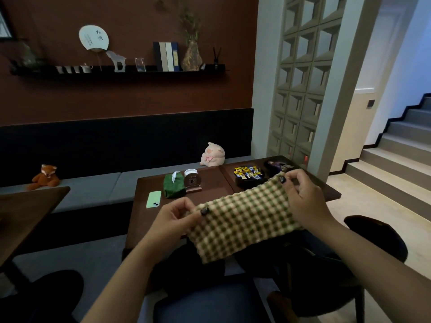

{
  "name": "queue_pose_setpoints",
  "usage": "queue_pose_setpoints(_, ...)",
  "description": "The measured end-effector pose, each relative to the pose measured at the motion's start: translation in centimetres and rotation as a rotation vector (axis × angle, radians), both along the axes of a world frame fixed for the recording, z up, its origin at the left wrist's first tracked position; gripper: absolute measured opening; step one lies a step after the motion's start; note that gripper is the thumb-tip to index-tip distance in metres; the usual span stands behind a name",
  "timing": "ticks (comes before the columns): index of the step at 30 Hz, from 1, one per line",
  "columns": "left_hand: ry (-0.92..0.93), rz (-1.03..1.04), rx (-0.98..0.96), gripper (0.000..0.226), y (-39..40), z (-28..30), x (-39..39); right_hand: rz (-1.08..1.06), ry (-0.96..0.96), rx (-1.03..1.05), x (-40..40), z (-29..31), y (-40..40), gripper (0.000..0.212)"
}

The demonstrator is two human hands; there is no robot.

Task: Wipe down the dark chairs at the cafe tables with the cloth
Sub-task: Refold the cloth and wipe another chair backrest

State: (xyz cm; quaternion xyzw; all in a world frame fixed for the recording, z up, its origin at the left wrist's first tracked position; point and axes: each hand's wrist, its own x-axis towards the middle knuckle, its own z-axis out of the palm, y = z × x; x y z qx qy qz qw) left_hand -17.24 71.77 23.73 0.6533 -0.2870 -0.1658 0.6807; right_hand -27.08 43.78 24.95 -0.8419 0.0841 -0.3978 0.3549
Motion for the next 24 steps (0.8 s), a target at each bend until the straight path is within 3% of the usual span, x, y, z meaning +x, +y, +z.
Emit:
queue_pose_setpoints(4,0.192,0.312,-0.159,0.021,-2.2,-1.5,-0.6,-0.009,0.01,0.009,0.1,-1.5,0.9,0.012)
queue_pose_setpoints(6,0.136,0.535,-0.138,0.021,-3.2,-1.8,-0.7,-0.066,0.013,0.04,0.5,-2.3,1.3,0.008)
queue_pose_setpoints(8,0.017,0.624,-0.077,0.024,-3.6,-2.0,-0.7,-0.132,0.016,0.106,0.9,-2.9,1.3,0.007)
queue_pose_setpoints(11,-0.081,0.57,0.043,0.024,-3.7,-2.0,-0.3,-0.208,0.055,0.213,1.5,-3.4,0.9,0.007)
queue_pose_setpoints(14,-0.033,0.435,0.097,0.034,-3.5,-1.9,-0.2,-0.245,0.082,0.222,1.6,-3.5,0.4,0.007)
queue_pose_setpoints(20,0.086,0.257,0.039,0.027,-4.2,-1.3,-0.6,-0.284,0.063,-0.292,0.6,-1.5,1.0,0.009)
queue_pose_setpoints(24,0.149,0.218,0.05,0.016,-6.7,-1.5,-1.5,-0.178,0.005,-0.338,-0.1,0.1,3.5,0.01)
